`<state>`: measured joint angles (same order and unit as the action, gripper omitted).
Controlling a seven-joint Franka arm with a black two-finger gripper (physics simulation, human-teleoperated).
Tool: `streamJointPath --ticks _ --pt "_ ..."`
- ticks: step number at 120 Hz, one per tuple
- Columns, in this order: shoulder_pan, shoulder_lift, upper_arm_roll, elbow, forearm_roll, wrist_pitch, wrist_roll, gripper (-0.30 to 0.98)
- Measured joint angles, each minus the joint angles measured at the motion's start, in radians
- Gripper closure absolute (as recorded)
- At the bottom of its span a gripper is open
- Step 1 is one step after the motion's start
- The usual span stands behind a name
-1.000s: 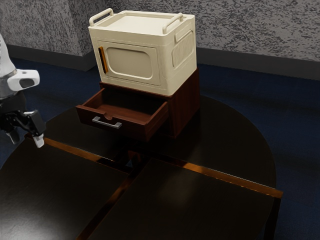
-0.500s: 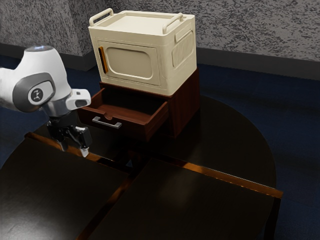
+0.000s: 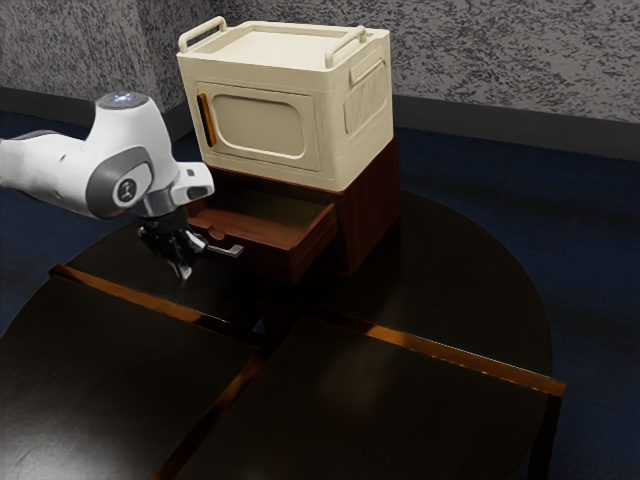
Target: Push the drawer handle with one arm to close the drawer
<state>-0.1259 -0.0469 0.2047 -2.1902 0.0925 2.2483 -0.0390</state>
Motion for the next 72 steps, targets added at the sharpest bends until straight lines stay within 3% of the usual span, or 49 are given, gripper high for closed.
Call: streamJointPath --ticks 72 --pt "0.020 0.155 -0.001 0.136 -0.003 0.043 0.026 0.78"
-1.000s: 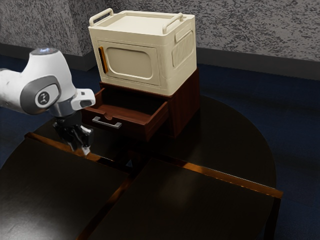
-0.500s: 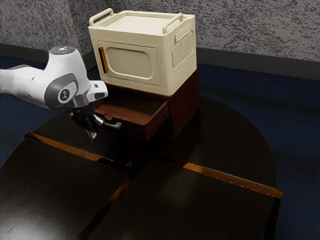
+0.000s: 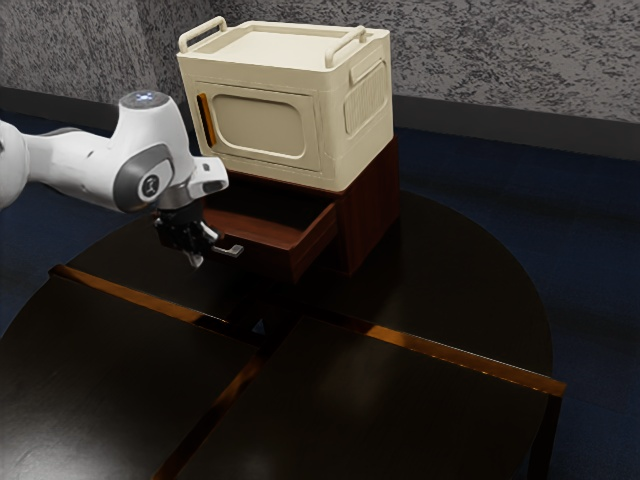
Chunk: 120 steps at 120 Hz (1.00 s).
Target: Push the drawer handle with one arm to close the drawer
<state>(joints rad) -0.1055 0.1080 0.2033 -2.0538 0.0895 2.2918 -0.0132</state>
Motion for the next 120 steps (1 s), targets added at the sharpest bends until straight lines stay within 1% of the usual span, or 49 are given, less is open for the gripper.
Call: streamJointPath --ticks 101,112,120 --pt "0.007 0.184 -0.016 0.225 -0.041 -0.001 0.031 0.79" --pt "0.080 0.207 -0.095 0.261 -0.045 -0.003 0.036 0.79" --pt "0.102 0.227 -0.123 0.286 -0.046 -0.004 0.039 0.79"
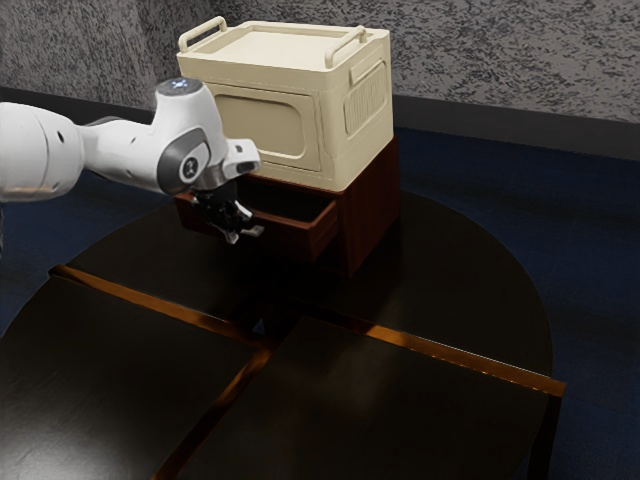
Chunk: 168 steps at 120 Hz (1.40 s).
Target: Push the drawer handle with one arm to close the drawer
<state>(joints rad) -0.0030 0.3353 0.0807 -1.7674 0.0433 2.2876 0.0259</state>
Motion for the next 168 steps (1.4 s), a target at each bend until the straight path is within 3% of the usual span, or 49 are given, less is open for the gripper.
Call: streamJointPath --ticks 59,168 --pt "0.040 0.132 -0.045 0.192 -0.002 -0.033 0.016 0.79" --pt "0.070 0.262 -0.071 0.333 -0.002 0.077 0.029 0.79"
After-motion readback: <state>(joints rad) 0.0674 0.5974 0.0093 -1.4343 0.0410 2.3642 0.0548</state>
